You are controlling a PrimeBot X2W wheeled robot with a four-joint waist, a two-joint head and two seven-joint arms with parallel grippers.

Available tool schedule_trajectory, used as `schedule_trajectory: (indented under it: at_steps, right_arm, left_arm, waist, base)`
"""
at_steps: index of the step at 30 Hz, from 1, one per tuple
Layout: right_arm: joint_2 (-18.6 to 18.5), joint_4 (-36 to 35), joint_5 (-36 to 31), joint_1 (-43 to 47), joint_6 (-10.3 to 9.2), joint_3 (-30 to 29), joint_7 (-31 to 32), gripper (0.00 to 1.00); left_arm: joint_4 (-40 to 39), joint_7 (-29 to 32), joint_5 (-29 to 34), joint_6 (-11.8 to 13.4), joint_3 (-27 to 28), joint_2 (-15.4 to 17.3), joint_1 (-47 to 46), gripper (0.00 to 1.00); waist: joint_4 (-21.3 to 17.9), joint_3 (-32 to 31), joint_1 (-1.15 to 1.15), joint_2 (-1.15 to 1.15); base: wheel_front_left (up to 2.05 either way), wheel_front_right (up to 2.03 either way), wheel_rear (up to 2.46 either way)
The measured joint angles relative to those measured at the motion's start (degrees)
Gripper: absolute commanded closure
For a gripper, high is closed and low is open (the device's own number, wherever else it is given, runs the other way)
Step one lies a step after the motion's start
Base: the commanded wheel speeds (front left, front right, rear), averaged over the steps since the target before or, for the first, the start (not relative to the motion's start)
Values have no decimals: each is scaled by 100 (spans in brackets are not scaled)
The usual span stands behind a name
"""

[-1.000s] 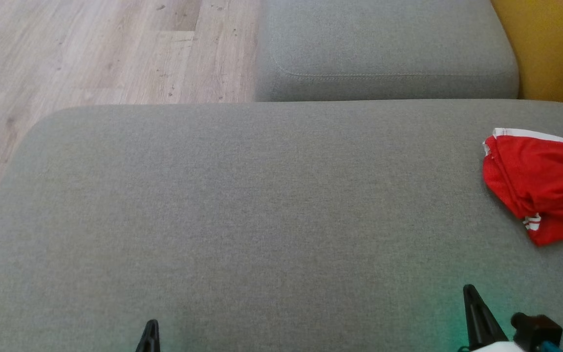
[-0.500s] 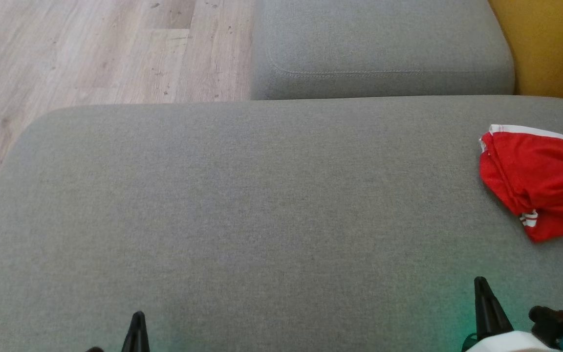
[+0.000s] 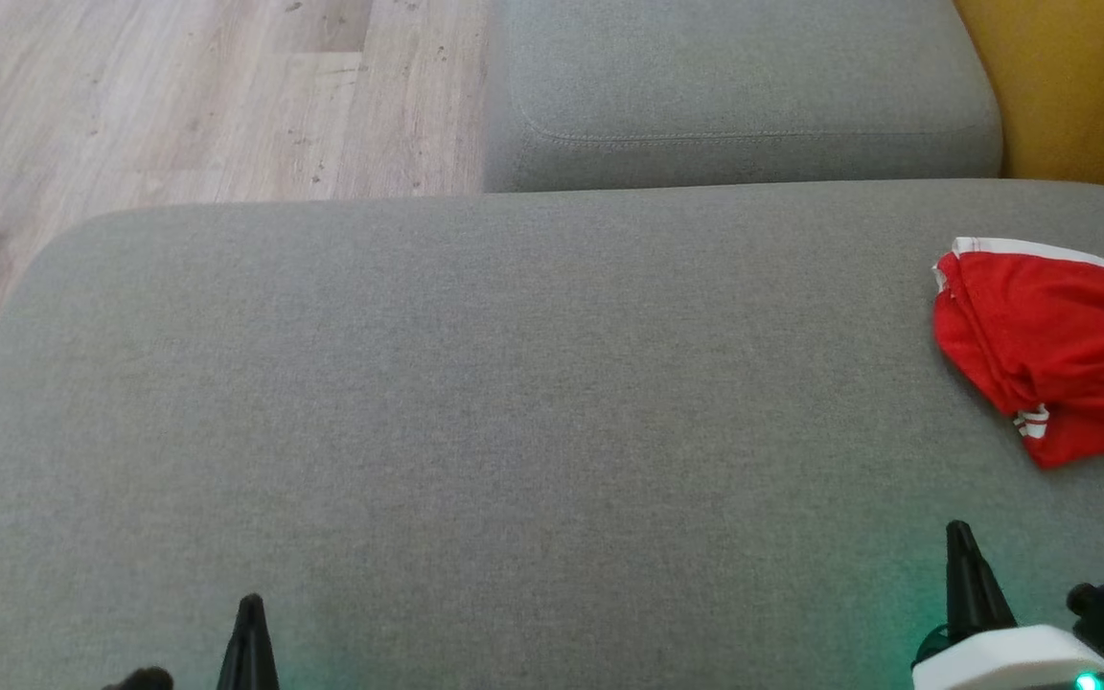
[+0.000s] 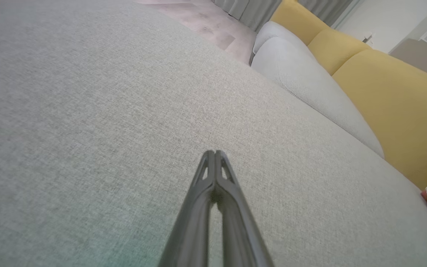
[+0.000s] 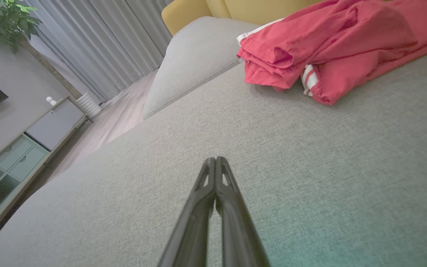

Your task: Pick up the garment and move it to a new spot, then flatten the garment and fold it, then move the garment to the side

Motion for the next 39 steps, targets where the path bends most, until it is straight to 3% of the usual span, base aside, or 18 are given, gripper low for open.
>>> schedule_trajectory:
  at_steps: [39]
  right_arm:
    - [0, -201, 2662, -349, 0, -216, 634, 100]
  left_arm:
    - [-282, 609, -2408, -81, 375, -7, -419, 100]
  waist:
    - [-171, 105, 0, 0]
  base:
    - [0, 0, 0]
